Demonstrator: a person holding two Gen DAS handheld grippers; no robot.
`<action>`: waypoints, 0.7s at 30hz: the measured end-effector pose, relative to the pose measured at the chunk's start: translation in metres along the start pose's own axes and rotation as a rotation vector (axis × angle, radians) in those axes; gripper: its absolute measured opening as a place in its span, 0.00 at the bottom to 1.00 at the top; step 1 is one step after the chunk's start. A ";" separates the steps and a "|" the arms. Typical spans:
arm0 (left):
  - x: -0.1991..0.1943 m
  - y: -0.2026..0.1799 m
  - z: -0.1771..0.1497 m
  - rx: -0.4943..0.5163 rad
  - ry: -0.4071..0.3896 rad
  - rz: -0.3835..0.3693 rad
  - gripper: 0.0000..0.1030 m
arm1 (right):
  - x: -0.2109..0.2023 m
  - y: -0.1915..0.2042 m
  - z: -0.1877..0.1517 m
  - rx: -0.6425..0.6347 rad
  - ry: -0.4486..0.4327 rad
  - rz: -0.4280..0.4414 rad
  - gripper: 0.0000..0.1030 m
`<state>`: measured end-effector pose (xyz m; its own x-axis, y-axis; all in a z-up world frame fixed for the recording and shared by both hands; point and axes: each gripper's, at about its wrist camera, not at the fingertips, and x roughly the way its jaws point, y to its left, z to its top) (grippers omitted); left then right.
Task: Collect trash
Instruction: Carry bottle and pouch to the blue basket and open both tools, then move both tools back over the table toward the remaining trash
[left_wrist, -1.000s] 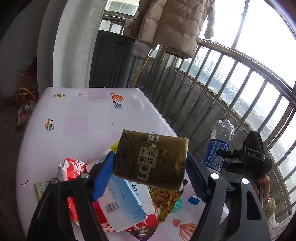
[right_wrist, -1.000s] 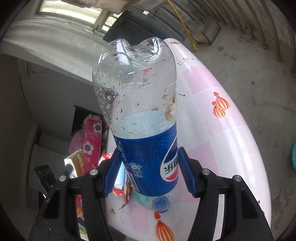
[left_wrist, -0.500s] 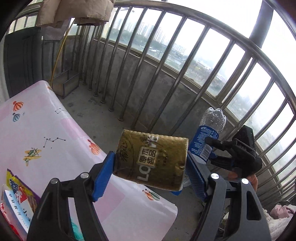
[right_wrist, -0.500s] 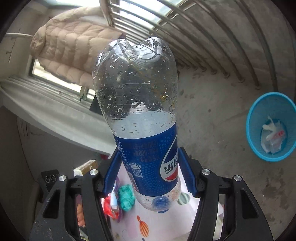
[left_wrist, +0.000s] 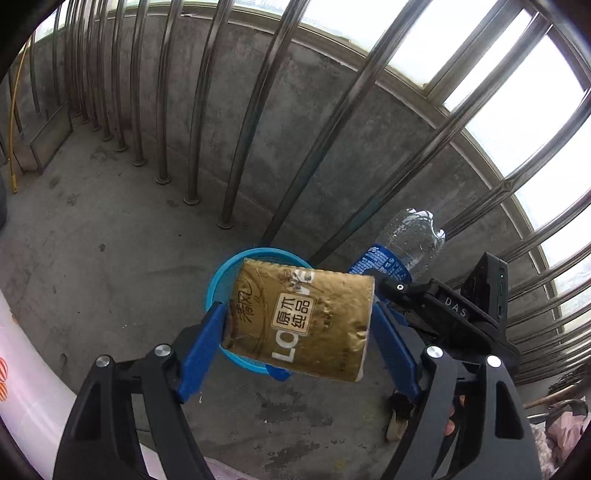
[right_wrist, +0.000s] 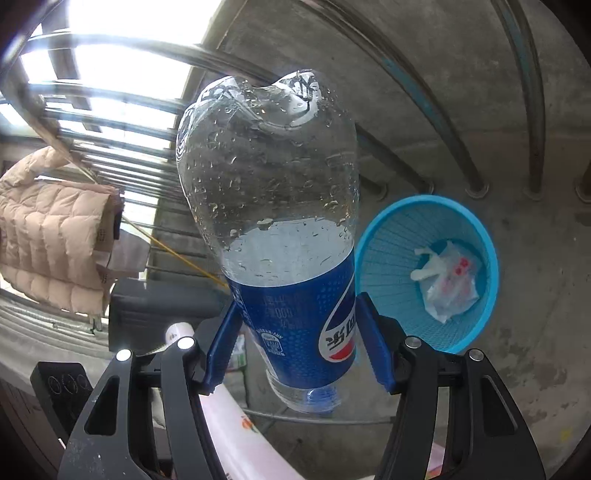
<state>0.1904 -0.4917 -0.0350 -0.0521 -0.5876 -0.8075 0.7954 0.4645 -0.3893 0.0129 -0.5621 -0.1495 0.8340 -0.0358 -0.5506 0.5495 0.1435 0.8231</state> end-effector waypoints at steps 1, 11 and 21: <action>0.012 0.001 0.008 -0.021 0.011 -0.011 0.83 | 0.003 -0.014 0.006 0.009 -0.001 -0.008 0.59; -0.022 0.015 -0.001 -0.059 -0.055 -0.021 0.84 | 0.037 -0.098 0.009 0.194 0.031 -0.162 0.71; -0.142 0.038 -0.060 -0.055 -0.242 0.077 0.84 | -0.047 -0.078 -0.008 0.123 -0.110 -0.131 0.71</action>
<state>0.1920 -0.3508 0.0381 0.1585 -0.6874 -0.7088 0.7573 0.5452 -0.3594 -0.0696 -0.5633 -0.1885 0.7518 -0.1550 -0.6409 0.6498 0.0094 0.7601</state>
